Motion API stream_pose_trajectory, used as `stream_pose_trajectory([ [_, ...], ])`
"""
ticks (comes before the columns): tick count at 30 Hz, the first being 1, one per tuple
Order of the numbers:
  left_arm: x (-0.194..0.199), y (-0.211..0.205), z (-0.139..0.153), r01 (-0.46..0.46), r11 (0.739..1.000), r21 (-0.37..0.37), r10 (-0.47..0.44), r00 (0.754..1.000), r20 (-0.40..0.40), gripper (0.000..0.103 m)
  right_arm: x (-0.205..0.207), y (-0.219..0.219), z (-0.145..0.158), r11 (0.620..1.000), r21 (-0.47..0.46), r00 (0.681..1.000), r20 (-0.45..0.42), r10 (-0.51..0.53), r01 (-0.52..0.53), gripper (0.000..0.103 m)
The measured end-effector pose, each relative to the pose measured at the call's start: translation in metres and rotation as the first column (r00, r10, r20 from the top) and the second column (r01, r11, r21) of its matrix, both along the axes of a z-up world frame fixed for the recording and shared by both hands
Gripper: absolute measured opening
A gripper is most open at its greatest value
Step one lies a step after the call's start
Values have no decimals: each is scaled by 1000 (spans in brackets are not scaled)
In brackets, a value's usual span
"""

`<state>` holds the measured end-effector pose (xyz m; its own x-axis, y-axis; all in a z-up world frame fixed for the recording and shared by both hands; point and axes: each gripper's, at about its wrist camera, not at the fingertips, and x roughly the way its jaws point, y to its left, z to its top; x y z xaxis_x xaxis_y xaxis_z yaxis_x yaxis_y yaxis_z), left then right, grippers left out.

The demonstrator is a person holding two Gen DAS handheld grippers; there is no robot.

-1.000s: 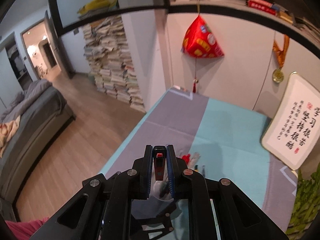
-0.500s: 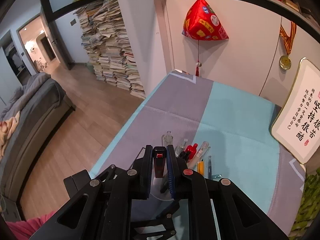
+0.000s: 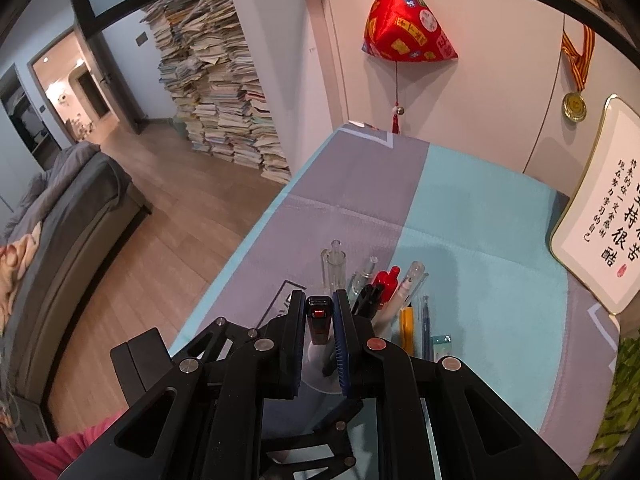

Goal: Organize stationery
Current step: 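Carry the red marker over the cup and release it inside, then move the right tool toward the yellow pencil and blue pen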

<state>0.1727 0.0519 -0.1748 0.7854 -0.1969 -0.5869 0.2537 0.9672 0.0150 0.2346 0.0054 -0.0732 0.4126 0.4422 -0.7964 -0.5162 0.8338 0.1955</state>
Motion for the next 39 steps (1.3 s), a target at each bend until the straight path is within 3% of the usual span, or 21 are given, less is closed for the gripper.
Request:
stream_pose_trajectory([
  [12,0,0,0,0,1000,0,0,1000,0,69,-8,-12,13,1000,28,999,38,-8,7,14],
  [19,0,0,0,0,1000,0,0,1000,0,69,-14,-40,23,998,20,994,81,-68,67,14],
  [25,0,0,0,0,1000,0,0,1000,0,69,-2,-76,-8,985,-29,985,15,-171,172,15],
  [32,1,0,0,0,1000,-2,0,1000,-5,69,1,-97,-60,974,-80,970,-104,-219,211,15],
  [35,1,1,0,-3,1000,-6,2,1000,-3,72,-2,-102,-71,974,-66,965,-135,-224,217,15],
  [37,-1,1,1,3,1000,-7,-2,1000,7,81,-4,-104,-74,974,-57,963,-146,-227,221,15],
  [39,-4,-1,3,3,1000,2,-3,1000,25,81,-6,-107,-76,973,-50,961,-151,-231,226,15],
])
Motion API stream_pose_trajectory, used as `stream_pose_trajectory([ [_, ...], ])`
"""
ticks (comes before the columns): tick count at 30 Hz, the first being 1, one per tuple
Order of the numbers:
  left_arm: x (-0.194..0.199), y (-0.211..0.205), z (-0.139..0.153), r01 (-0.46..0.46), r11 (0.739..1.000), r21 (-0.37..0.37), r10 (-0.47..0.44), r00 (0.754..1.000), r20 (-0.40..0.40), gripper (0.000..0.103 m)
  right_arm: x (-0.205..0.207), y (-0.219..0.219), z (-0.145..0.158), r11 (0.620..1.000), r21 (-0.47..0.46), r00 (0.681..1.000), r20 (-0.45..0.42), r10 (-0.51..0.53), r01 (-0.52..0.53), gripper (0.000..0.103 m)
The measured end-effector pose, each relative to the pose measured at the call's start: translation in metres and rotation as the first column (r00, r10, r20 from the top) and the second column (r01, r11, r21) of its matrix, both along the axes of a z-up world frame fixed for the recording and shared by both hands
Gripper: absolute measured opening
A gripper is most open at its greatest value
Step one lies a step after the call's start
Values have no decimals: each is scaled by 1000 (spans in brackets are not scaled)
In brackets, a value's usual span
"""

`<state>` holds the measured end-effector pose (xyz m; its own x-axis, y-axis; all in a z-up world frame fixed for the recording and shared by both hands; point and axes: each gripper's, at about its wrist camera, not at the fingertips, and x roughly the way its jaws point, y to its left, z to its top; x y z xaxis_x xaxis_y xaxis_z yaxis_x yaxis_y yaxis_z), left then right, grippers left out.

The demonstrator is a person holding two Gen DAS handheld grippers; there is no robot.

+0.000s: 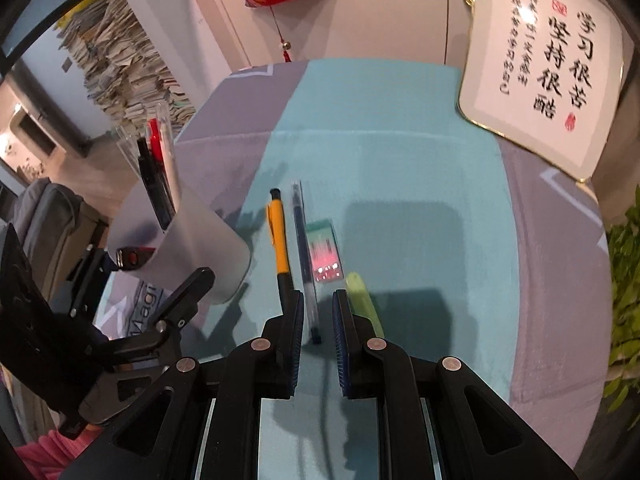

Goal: Organize stationery
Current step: 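Move the right tool toward the yellow pencil and blue pen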

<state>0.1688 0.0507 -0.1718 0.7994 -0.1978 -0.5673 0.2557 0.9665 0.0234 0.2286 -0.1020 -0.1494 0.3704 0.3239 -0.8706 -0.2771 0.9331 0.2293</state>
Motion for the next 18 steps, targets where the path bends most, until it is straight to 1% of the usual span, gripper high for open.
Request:
stream_pose_trajectory([
  [4,1,0,5,-36,999,-2,36,999,33,81,-3,-6,-3,1000,14,1000,-8,-10,10,15],
  [8,6,5,10,-51,998,-43,52,998,22,81,-5,-8,-6,1000,27,1000,-14,-9,9,15],
  [10,5,4,11,-35,998,-57,37,999,30,68,-5,-8,-8,999,31,1000,-17,-8,8,15],
  [14,-1,3,7,-64,998,-19,65,996,69,68,-5,-7,-12,1000,30,1000,-25,-7,8,15],
  [16,-2,9,9,-88,996,-16,89,994,66,67,-3,-4,-12,1000,26,1000,-27,0,1,15],
  [18,-2,16,10,-121,993,11,120,990,76,67,-2,1,-14,1000,8,1000,-27,15,-15,15],
])
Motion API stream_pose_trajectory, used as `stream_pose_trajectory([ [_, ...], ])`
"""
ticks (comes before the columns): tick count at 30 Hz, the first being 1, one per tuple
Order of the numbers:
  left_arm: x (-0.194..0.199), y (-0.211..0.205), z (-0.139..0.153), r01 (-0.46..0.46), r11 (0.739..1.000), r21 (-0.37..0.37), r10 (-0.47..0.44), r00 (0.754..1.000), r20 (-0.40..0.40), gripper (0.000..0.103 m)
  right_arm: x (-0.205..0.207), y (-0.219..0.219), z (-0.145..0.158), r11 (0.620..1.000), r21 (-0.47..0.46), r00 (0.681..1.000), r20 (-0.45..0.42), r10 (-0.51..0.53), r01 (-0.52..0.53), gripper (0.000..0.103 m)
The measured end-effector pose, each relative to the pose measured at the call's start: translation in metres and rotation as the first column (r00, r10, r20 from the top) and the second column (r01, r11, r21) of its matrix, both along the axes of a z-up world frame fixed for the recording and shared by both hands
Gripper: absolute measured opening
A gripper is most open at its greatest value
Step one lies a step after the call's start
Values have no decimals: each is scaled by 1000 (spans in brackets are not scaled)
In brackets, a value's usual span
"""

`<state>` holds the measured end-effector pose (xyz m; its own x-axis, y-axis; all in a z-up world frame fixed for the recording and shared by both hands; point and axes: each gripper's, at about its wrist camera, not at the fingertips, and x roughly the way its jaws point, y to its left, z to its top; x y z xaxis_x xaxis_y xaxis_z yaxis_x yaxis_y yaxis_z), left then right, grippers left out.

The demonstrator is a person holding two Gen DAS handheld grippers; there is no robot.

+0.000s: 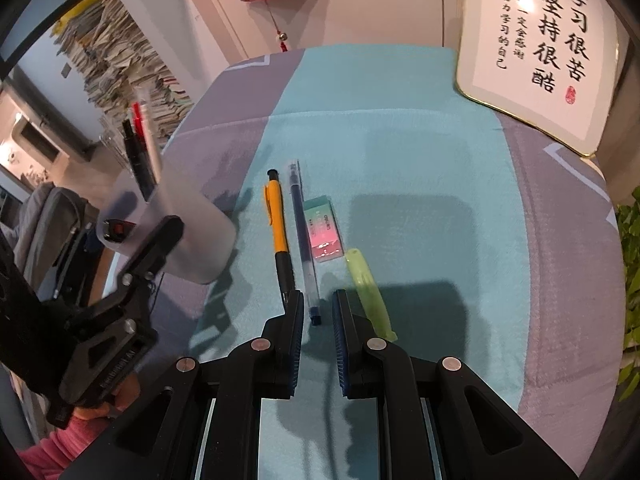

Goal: Organize stationery
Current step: 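Move the right tool toward the yellow pencil and blue pen, then grasp the yellow pencil with the right tool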

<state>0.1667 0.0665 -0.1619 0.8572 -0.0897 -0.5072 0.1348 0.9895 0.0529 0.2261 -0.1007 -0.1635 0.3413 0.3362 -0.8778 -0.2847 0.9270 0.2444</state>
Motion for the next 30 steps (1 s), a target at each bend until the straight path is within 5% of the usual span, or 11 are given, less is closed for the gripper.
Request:
stream_pose_trajectory([
  [3,-3,13,0,-22,1000,19,22,1000,11,68,2,10,-3,999,-20,999,7,34,-34,15],
  [7,-4,31,-2,-20,998,-60,19,1000,-6,68,6,25,-6,997,-30,997,13,70,-70,15],
  [15,-6,31,-4,-18,998,-58,18,1000,4,69,18,53,-9,981,-150,989,62,131,-121,15],
  [30,3,33,-9,-19,998,-66,15,998,-62,69,29,71,-28,962,-241,987,52,149,-132,15],
])
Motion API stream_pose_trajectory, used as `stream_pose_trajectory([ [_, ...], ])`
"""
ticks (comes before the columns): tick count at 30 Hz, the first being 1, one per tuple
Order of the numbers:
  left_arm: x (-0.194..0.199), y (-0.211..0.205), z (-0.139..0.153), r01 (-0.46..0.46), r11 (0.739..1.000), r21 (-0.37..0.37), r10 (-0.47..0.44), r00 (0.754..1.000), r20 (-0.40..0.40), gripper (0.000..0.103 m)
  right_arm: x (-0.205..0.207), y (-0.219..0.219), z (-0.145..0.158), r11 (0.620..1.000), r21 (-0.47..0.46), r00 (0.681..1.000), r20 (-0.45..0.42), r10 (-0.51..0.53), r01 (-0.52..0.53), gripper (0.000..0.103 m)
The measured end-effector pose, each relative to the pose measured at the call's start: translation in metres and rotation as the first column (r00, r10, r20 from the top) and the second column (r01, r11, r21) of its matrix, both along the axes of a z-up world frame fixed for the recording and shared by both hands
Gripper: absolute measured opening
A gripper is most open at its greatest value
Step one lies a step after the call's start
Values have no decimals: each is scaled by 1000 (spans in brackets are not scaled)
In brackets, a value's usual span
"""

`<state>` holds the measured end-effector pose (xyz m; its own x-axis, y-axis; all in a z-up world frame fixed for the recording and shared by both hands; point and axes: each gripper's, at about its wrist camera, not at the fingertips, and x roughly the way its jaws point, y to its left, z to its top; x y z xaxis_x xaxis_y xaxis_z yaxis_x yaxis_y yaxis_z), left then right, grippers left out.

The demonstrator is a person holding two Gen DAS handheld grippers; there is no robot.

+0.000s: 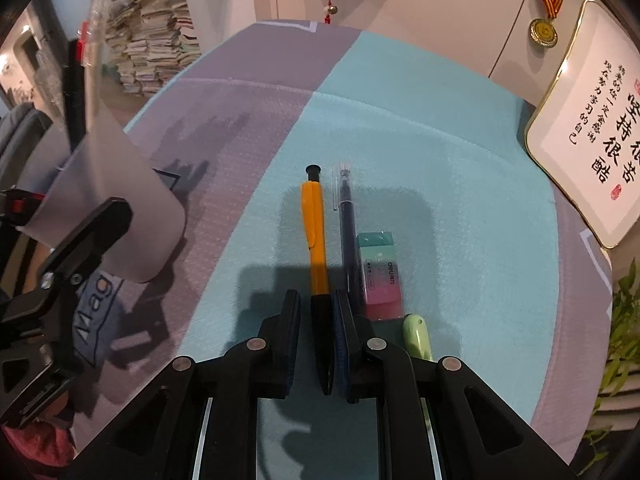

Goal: Organize stationery
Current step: 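Grasp the yellow pencil with the right tool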

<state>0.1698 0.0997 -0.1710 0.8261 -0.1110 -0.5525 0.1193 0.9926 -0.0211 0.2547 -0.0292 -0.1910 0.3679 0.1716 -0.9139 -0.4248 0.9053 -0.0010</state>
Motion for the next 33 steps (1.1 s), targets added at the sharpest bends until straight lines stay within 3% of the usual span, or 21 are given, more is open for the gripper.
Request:
stream_pose_trajectory([
  [6,-1,0,0,1,1000,-1,-1,1000,0,69,-9,-6,2,1000,12,1000,-14,-5,5,11],
  [16,0,0,0,1,1000,-1,-1,1000,0,69,-66,-28,1,998,50,990,-131,54,-48,11],
  [19,-1,0,0,1,1000,-1,-1,1000,1,69,-74,-28,1,996,42,989,-124,81,-76,12],
  [22,0,0,0,1,1000,-3,-1,1000,1,69,-70,-26,8,995,56,993,-89,82,-77,16],
  [26,-1,1,1,1,1000,-4,-1,1000,1,69,-55,-17,14,996,53,997,-43,67,-65,33],
  [33,-1,1,1,1,1000,-5,-1,1000,2,69,-34,6,9,996,21,995,-40,91,-90,33],
])
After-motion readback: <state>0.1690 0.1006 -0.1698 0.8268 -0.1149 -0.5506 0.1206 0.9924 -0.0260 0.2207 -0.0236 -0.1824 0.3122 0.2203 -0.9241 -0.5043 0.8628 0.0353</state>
